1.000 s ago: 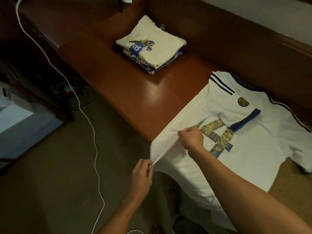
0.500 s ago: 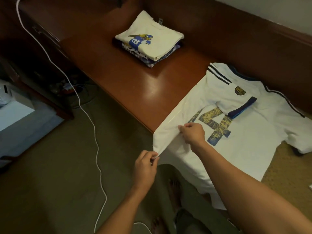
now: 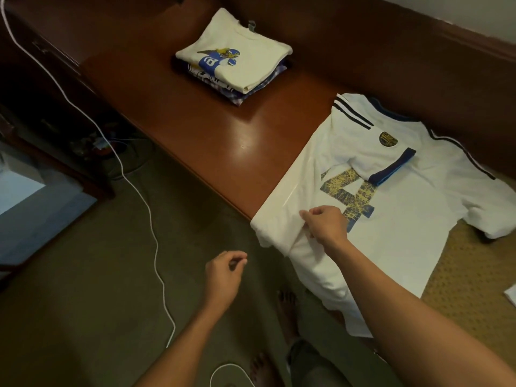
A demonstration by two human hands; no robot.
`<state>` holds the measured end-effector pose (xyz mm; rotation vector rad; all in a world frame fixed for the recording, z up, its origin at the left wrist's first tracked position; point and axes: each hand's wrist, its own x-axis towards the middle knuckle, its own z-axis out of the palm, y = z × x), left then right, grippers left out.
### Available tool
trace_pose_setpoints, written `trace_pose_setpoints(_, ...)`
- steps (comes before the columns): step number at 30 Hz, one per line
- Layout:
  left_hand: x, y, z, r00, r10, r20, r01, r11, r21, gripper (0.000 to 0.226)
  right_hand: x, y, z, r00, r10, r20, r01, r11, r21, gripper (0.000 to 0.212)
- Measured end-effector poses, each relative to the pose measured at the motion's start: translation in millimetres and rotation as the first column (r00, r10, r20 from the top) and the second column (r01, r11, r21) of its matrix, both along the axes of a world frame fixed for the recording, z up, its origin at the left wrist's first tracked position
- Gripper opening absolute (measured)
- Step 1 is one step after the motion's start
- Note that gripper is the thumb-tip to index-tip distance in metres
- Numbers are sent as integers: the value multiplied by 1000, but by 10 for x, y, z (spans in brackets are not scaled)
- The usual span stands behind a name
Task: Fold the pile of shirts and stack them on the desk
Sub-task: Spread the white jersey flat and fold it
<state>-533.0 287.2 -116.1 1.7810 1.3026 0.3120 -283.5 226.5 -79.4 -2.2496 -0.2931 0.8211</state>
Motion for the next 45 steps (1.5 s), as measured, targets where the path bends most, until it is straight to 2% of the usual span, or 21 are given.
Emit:
trace_pose_setpoints(3,178,160,-32,985,165,54,-146,956,-253,28,-19,102,-12,1000,30,7,-29,999,-26,32)
trace_pose_setpoints(6,387,293,-49,939,315,136,-200,825,-528,50,4,151,-13,999,18,-34,-19,999,-32,26)
trace_pose_setpoints(8,505,326,-48,929,338,151,-181,771,-611,62,27,138,3,996,-6,-87,8,1000,29,29)
trace_pose_setpoints(9,553,326,-35,939,314,144,-164,772,-615,64,37,120,4,992,-25,-127,34,997,75,35)
trace_pose_setpoints(11,605,322,-31,972,221,84,-139,822,-553,56,56,65,-1,980,-50,-192,77,987,137,40)
trace_pose_setpoints(14,555,352,-88,997,74,-2,-69,917,-393,33,94,-27,-59,978,-76,-193,104,985,139,43)
trace_pose_setpoints(19,382,407,-129,997,-61,-54,42,952,-303,23,102,-79,-105,987,-74,-140,92,988,124,43)
trace_pose_setpoints(23,334,430,-163,987,-68,-148,34,976,-217,22,100,-102,-88,989,-28,-145,34,999,38,36)
trace_pose_setpoints(27,325,413,-120,968,-63,-242,46,996,-78,19,194,-127,32,991,-17,-133,26,997,66,26)
trace_pose_setpoints(30,393,411,11,980,-3,-199,13,999,47,15,354,-139,104,992,-71,-108,80,994,77,24)
trace_pose_setpoints(33,607,481,194,992,-27,-126,48,985,163,16,581,-114,117,980,-168,-102,174,984,47,22)
trace_pose_setpoints(36,954,610,288,985,-113,-133,131,982,134,22,818,21,88,965,-206,-162,213,977,23,17)
trace_pose_setpoints(40,1380,774,217,928,-215,-305,247,967,69,35,1034,355,43,947,-285,-148,290,957,9,30)
trace_pose_setpoints(43,1565,871,183,876,-259,-406,315,946,76,19,1167,575,-1,932,-293,-212,304,953,20,25)
trace_pose_setpoints(45,1628,966,194,861,-270,-431,326,944,59,13,1279,591,-2,944,-306,-120,307,952,-17,21)
